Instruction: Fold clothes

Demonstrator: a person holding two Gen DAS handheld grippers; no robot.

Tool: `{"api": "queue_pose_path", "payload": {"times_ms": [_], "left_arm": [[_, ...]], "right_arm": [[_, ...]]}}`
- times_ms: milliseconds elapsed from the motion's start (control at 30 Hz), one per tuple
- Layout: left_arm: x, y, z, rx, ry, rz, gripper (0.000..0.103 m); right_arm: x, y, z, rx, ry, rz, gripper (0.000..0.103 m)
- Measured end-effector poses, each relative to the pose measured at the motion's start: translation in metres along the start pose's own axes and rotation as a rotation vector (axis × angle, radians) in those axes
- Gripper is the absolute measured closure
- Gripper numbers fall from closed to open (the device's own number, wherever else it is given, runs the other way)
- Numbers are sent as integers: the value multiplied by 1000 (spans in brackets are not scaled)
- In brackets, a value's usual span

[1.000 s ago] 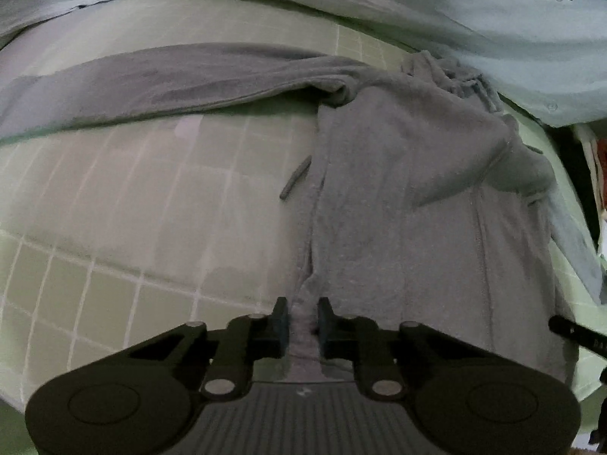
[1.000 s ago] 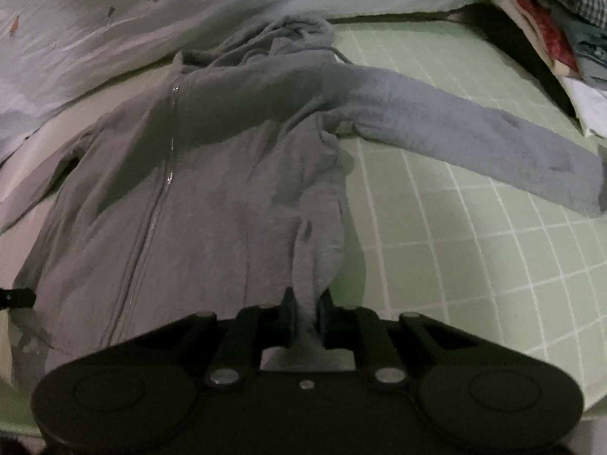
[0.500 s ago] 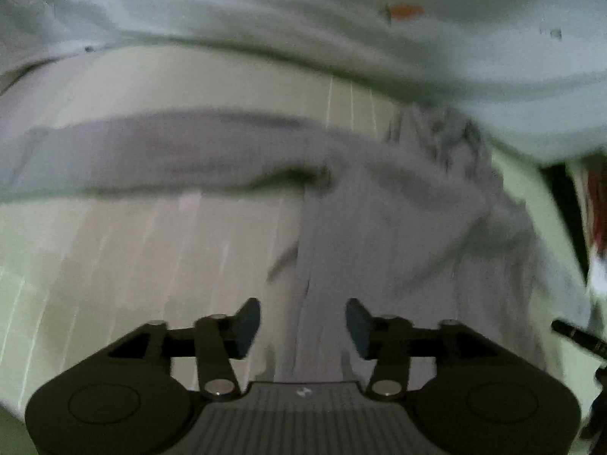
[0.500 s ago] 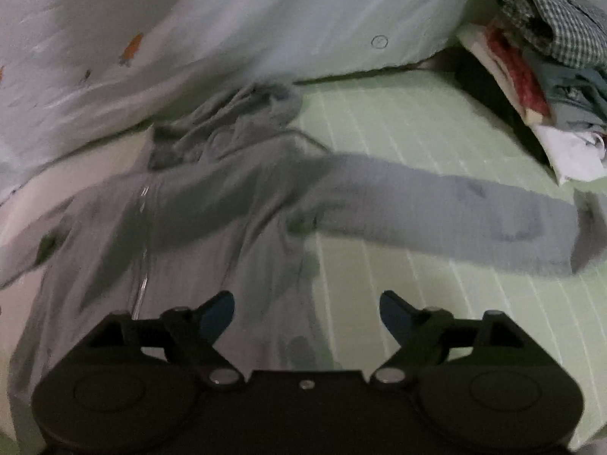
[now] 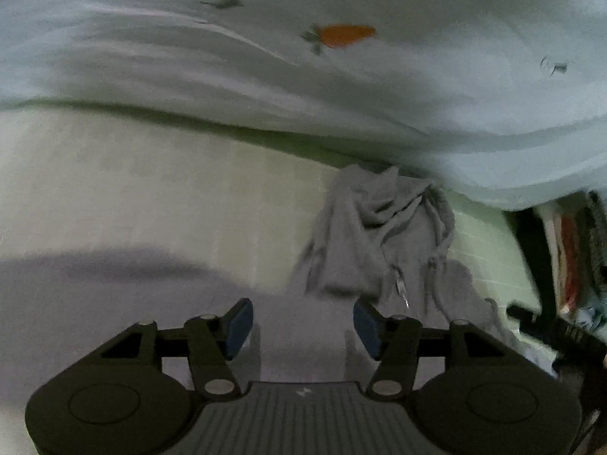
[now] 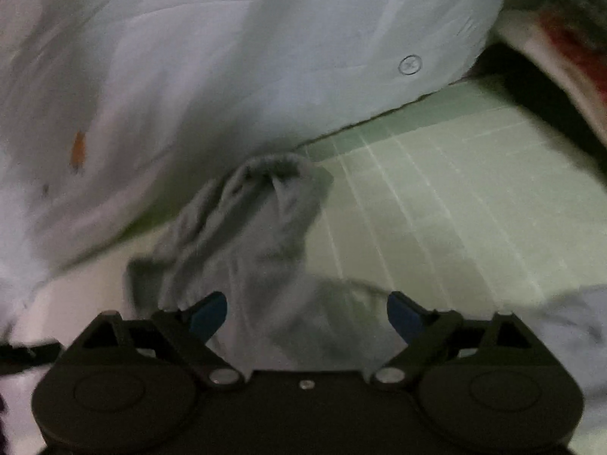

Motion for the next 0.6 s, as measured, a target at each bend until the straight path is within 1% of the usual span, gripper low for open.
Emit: {"api": "queue_pose_path", "payload": {"times_ms": [100, 167, 233, 300, 333, 400, 433, 467, 500, 533, 567, 600], "left_arm": [[6, -38, -31, -65, -24, 29, 41], [10, -60, -42, -90, -27, 54, 39], [13, -76, -46, -102, -13, 86, 38], [15, -92, -51, -114, 1, 119, 38], [17, -100, -53, -120, 8, 135, 38], [20, -111, -55, -145, -13, 119, 41], [22, -115, -55, -153, -26, 100, 50], [23, -116, -55, -147, -33, 76, 63], [23, -118, -57, -140, -33, 58, 74], [21, -119, -58, -139, -29, 53, 92], [19, -120, -58, -138, -24, 50, 92], [17, -121, -59, -137, -19, 47, 93]], "right_arm": [[-10, -35, -21, -46, -44, -9, 13], [-18, -58, -31, -76, -50, -15, 18], [-26, -78, -36, -100, -19, 2, 25], [-33, -92, -38, -115, 6, 22, 30], [-36, -99, -39, -122, 17, 24, 36], [-41, -107, -37, -127, 61, 48, 45], [-43, -111, -37, -127, 89, 58, 49], [-46, -114, -36, -128, 117, 68, 53], [-49, -118, -36, -128, 145, 78, 64], [-50, -120, -37, -134, 156, 64, 73], [-51, -120, -38, -137, 162, 54, 80], [-53, -121, -40, -140, 169, 45, 89]]}}
Point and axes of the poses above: each gripper's, at about its wrist camera, not at the fingertips, and y roughly against the way its jaws point, x to its right, z to its underside, the point moved 1 cm from there along -y, roughly the way its jaws point, and after that the axes turned 15 degrees about -y, right-handed, at the moved point
